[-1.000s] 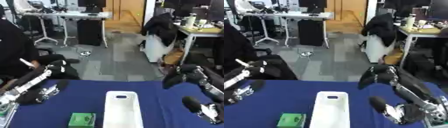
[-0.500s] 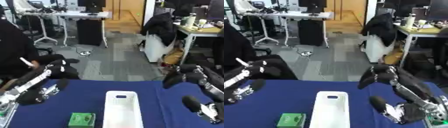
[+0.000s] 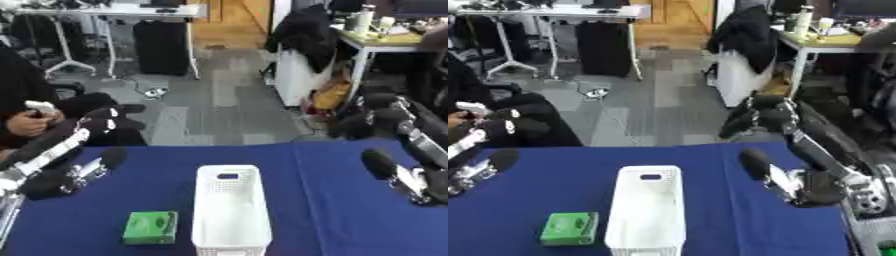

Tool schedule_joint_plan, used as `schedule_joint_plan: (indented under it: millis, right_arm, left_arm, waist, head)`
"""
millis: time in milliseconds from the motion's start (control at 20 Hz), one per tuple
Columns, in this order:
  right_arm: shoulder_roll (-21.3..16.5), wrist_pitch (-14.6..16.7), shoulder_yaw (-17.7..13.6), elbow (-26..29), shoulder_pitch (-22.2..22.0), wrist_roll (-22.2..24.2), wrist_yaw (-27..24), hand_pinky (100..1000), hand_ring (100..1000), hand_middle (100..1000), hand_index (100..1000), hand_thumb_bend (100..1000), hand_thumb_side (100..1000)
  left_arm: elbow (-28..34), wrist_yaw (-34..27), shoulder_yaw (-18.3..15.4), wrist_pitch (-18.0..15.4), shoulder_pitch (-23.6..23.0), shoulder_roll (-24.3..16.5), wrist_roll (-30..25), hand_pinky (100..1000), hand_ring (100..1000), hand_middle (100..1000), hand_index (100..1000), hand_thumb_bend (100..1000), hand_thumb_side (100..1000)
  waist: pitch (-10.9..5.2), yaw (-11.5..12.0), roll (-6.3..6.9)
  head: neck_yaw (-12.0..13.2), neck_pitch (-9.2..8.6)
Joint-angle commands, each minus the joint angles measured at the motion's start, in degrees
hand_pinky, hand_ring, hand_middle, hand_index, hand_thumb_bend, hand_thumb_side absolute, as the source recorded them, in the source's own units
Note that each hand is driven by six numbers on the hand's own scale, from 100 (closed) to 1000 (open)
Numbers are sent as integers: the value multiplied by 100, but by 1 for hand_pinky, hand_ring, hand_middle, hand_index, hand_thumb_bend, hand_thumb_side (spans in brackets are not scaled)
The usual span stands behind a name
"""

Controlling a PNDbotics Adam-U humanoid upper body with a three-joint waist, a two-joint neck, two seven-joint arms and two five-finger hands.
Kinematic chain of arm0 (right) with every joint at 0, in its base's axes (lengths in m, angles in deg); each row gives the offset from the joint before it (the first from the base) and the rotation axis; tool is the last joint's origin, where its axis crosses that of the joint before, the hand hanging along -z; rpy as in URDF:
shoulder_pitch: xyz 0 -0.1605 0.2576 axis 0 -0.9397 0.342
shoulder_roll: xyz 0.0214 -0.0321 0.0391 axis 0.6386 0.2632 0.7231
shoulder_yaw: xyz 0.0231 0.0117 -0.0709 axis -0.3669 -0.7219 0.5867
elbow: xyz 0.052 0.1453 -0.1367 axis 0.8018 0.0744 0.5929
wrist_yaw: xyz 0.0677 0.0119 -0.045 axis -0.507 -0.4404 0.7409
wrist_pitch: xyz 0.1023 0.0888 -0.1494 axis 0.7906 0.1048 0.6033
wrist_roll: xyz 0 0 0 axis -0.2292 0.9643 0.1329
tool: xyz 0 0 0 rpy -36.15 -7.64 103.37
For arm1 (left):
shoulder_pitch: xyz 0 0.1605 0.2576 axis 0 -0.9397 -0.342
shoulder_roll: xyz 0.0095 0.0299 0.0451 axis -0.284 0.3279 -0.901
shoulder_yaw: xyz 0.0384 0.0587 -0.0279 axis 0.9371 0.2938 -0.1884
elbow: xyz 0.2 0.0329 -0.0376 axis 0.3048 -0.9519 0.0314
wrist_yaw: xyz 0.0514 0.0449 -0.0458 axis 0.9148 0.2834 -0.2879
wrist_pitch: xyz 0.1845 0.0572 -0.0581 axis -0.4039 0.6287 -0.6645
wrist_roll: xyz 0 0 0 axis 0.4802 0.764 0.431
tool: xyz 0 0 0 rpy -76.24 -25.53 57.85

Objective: Pick up objects on the table and place them in the box.

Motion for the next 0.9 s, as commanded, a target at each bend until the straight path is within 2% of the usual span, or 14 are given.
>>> schedule_joint_plan:
  millis: [50,250,450,650,900]
  right_arm:
    - [-40,-38,-35,84,55,-11,70,546,607,598,684,266,1000]
    - [-42,-24,3,84,49,34,63,547,607,599,684,263,1000]
    - [-35,-11,20,84,45,75,41,547,607,598,684,260,1000]
    - [-45,4,29,84,41,111,27,547,607,598,683,257,1000]
    - [-53,26,43,84,40,161,17,549,607,599,683,252,1000]
  left_arm:
    - [-173,77,127,-242,98,-409,46,765,830,927,899,126,1000]
    - [-555,107,403,-610,188,-728,268,739,803,895,898,120,1000]
    - [-874,268,643,-1010,264,-915,487,740,801,891,891,110,1000]
    - [-1127,530,838,-1328,307,-992,628,749,808,903,890,105,1000]
    - [-1348,815,912,-1526,263,-992,777,757,822,916,890,101,1000]
  waist:
    - [-61,-26,24]
    - [-72,-67,35]
    - [-76,-91,35]
    - [-73,-93,29]
    - [-72,-88,26]
  head:
    - [-34,129]
    - [202,264]
    - [474,296]
    - [542,226]
    - [534,70]
